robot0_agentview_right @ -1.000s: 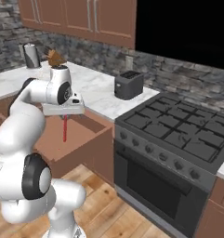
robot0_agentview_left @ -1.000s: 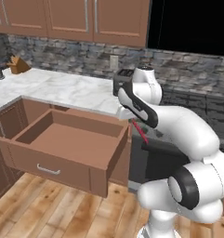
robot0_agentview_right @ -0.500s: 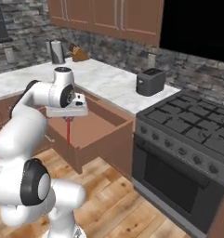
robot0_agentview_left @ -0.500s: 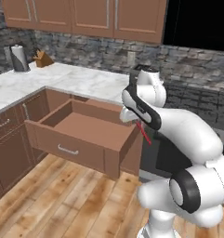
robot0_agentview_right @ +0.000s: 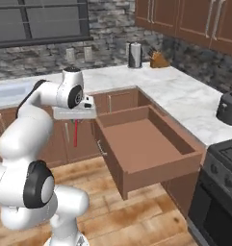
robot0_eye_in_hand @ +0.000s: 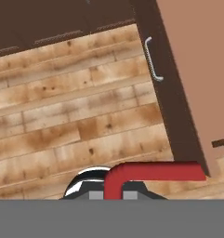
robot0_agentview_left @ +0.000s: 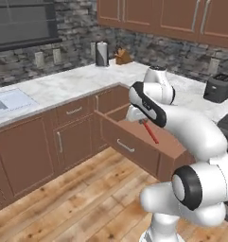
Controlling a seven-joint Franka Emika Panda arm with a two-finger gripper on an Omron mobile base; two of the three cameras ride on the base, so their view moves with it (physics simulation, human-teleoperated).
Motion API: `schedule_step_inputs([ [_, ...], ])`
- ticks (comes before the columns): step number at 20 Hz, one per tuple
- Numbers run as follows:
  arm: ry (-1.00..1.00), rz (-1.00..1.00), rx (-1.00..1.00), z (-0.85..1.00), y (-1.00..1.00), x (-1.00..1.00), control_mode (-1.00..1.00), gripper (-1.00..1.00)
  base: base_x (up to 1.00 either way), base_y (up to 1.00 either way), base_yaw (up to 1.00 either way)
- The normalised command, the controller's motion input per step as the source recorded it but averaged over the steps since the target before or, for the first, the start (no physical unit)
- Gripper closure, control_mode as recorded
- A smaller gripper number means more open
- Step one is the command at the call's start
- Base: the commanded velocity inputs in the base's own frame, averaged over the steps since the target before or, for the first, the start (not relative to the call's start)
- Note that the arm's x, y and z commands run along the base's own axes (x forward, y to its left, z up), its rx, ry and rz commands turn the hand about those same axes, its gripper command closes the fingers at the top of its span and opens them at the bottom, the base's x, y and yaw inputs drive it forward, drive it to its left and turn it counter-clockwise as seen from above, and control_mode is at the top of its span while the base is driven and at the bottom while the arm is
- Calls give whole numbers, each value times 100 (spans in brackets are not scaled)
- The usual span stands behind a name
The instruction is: Take a straw from the drawer in front and place it inside the glass cup on the dining counter.
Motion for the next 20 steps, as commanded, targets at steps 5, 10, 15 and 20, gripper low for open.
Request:
schedule_step_inputs([
  [5,0,0,0,0,0,0,100,100,-8,7,72],
  [10,0,0,0,0,0,0,100,100,-8,10,71],
  [15,0,0,0,0,0,0,100,100,-10,6,71],
  [20,0,0,0,0,0,0,100,100,-10,2,70],
])
